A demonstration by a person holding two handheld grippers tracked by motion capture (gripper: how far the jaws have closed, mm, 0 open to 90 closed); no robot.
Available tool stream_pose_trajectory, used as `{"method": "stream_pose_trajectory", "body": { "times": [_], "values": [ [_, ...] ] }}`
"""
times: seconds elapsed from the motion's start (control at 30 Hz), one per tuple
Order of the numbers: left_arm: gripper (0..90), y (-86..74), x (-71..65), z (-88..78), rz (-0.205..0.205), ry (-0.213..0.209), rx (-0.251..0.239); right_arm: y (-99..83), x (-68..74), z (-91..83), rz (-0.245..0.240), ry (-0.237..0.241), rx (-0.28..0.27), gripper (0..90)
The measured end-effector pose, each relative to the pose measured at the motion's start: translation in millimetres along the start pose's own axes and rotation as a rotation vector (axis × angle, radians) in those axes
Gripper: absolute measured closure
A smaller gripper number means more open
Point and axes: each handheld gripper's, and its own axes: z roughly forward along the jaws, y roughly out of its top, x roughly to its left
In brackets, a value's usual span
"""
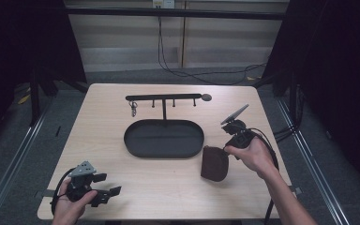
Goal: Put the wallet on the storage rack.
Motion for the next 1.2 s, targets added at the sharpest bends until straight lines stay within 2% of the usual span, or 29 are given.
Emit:
{"method": "stream_pose_trajectory", "body": {
  "times": [0.07,0.43,0.63,0.9,1.2],
  "values": [
    [18.1,0.0,0.2,0.1,-0.001,0.001,-0.002,-0.6,1.2,-3.3,-0.007,-0.009,-0.013,79.4],
    [18.0,-0.3,0.1,2.1,-0.009,-0.001,0.01,2.5,3.0,-11.5,-0.007,-0.03,0.029,79.6],
    [18.0,0.3,0.4,1.7,-0.006,0.003,0.007,8.2,5.1,-17.0,-0.01,-0.06,0.054,79.6],
    [18.0,0.5,0.2,2.7,-0.008,0.0,0.015,13.3,10.5,-22.2,-0.029,-0.087,0.058,79.5],
    [18.0,0.3,1.4,2.9,-0.01,-0.001,0.018,20.0,9.1,-27.3,-0.022,-0.08,0.065,79.4]
  ]
}}
